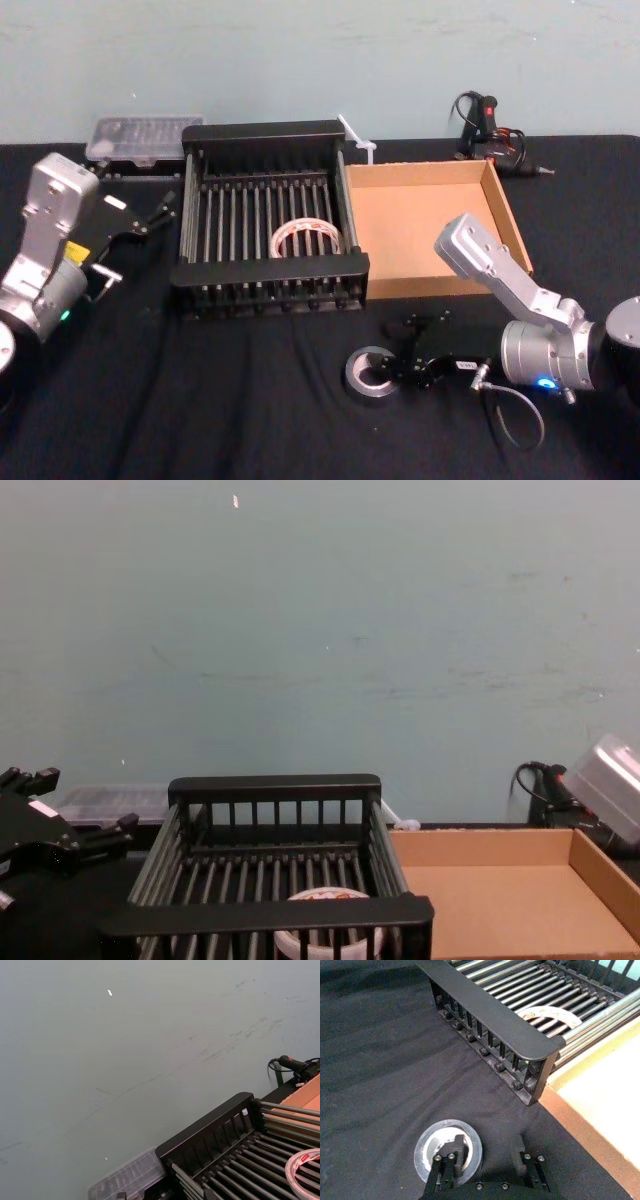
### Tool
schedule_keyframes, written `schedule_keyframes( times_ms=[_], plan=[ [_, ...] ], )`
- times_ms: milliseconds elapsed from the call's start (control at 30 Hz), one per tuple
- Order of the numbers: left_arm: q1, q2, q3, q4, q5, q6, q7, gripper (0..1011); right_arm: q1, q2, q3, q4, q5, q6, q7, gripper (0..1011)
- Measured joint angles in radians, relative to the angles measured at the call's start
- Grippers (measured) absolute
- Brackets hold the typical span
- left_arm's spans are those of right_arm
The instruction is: Pick up the white tape and place it into the black box , Pick up the silver tape and place it into the brown box.
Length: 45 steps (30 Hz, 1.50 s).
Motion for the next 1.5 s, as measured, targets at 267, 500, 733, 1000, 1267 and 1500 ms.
schedule_keyframes(
  times_ms=[267, 500, 733, 1000, 1267, 1500],
  plan=[
    [0.0, 0.0, 0.0, 0.0, 0.0, 0.0, 0.0, 1001, 0.0, 0.0, 0.0, 0.0, 0.0, 0.0, 0.0, 386],
    [0.0, 0.0, 0.0, 0.0, 0.0, 0.0, 0.0, 1001, 0.0, 0.0, 0.0, 0.0, 0.0, 0.0, 0.0, 171],
    [0.0, 0.0, 0.0, 0.0, 0.0, 0.0, 0.0, 1002, 0.0, 0.0, 0.0, 0.0, 0.0, 0.0, 0.0, 156],
    [0.0, 0.0, 0.0, 0.0, 0.0, 0.0, 0.0, 1001, 0.0, 0.0, 0.0, 0.0, 0.0, 0.0, 0.0, 156],
    [0.0, 0.0, 0.0, 0.0, 0.0, 0.0, 0.0, 1001, -0.001, 0.008, -0.004, -0.006, -0.002, -0.015, 0.011, 156],
    [0.0, 0.0, 0.0, 0.0, 0.0, 0.0, 0.0, 1001, -0.011, 0.026, 0.002, -0.034, 0.005, -0.032, 0.023, 156]
  ],
)
